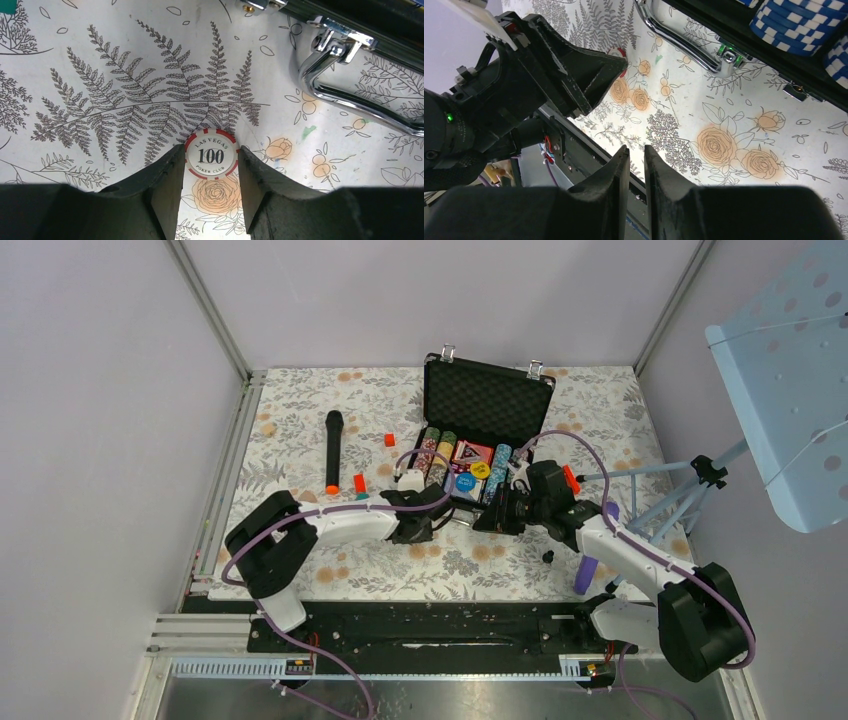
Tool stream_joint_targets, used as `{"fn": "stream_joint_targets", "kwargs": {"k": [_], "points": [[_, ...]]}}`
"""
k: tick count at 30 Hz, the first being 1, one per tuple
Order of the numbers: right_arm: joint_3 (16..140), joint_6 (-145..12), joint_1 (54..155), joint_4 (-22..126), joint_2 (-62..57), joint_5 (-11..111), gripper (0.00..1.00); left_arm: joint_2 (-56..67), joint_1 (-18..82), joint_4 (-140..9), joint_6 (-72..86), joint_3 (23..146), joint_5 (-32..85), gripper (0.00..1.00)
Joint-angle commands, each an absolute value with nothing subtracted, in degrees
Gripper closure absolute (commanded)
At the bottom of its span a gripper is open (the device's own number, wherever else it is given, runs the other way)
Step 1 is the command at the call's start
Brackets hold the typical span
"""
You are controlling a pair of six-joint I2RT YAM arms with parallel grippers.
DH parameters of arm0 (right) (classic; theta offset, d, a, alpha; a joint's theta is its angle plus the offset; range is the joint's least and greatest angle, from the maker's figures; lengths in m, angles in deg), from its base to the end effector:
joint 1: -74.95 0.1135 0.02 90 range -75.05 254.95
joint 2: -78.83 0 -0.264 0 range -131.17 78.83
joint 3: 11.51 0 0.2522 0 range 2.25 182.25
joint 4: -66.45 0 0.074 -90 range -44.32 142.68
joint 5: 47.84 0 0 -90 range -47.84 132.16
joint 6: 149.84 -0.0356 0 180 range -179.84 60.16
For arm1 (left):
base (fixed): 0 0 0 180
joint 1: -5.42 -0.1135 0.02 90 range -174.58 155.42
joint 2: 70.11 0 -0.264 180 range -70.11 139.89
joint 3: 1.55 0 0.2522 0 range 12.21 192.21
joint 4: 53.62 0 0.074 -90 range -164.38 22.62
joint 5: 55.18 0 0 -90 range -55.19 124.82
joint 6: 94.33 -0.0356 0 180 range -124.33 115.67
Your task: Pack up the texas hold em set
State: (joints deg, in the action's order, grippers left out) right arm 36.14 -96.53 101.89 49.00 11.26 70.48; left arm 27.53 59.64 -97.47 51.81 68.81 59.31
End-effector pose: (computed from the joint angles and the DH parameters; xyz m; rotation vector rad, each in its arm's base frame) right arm 0.2064 0.1238 0.2077 -0.0931 2.3833 1.1245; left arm 0.1954 -0.2458 0.1589 -0.1377 2.6050 -0.0326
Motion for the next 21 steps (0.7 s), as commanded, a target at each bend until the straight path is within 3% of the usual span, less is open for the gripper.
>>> {"fn": "stream_joint_targets", "kwargs": {"k": [1,15,21], "points": [[35.95,-95.58,101.08,48.74,12.12,68.91,0.76,26.48,60.21,-99.57,53.0,71.01,59.71,0.57],[36.03,-95.47,100.31,47.87,11.95,67.92,0.76,24.64,61.14,-102.09,51.55,74.93,60.82,0.57],[36.87,-94.92,99.52,45.65,13.36,67.21,0.76,25.72,61.1,-105.09,47.98,82.45,62.25,0.56]]}}
